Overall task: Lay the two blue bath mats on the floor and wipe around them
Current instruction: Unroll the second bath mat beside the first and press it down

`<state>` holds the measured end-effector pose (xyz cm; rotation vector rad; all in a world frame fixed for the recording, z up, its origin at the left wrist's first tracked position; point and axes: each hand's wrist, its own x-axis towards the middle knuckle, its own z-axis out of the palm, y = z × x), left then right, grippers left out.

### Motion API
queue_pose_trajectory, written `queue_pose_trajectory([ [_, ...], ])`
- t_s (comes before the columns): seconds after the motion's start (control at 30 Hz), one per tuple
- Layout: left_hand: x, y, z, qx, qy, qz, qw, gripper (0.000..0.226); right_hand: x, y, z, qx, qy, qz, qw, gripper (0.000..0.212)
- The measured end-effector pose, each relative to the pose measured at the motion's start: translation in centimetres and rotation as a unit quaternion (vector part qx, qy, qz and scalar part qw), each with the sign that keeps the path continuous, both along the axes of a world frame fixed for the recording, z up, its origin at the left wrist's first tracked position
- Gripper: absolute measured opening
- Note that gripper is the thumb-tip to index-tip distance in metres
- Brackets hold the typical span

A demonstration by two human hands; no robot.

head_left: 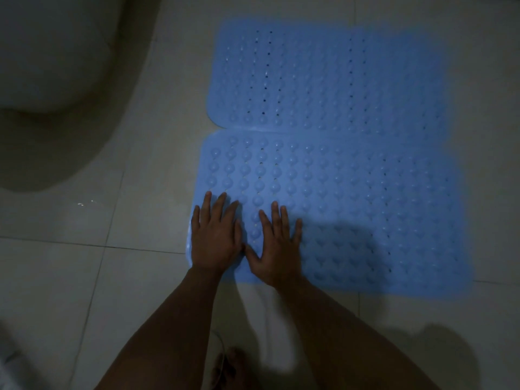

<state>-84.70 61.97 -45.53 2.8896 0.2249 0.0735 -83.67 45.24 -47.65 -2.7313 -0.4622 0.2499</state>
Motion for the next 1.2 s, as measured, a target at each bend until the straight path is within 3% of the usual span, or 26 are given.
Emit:
queue_pose_trajectory([
  [0.17, 0.5, -1.0, 1.5, -0.012, 0.001, -0.009, 1.000, 0.051, 2.4, -1.4, 2.4, 0.048, 0.042, -0.002, 0.998, 0.065],
  [0.37, 0.1, -3.0, 1.2, 0.002, 0.043, -0.051, 0.998, 0.061, 6.4, -3.0, 5.3, 0.095, -0.025, -0.022, 0.995, 0.044],
  [0.5, 0.1, -4.1, -1.0, 0.004, 0.075, -0.072, 0.995, 0.070, 6.8, -3.9, 4.7, 0.079, -0.022, -0.012, 0.997, 0.042],
  [0.73, -0.2, -5.3, -3.1, 0.041, 0.034, -0.076, 0.996, 0.075, 7.0, -4.3, 2.6, 0.092, -0.046, 0.012, 0.995, 0.033],
  [1.0, -0.3, -5.3, -3.5, 0.023, 0.037, -0.075, 0.996, 0.081, 8.5, -5.2, 2.6, 0.097, -0.090, 0.029, 0.991, 0.031],
  [1.2, 0.5, -4.9, -2.0, -0.046, 0.134, -0.076, 0.987, 0.084, 7.8, -6.4, 4.9, 0.084, -0.104, -0.003, 0.991, 0.032],
])
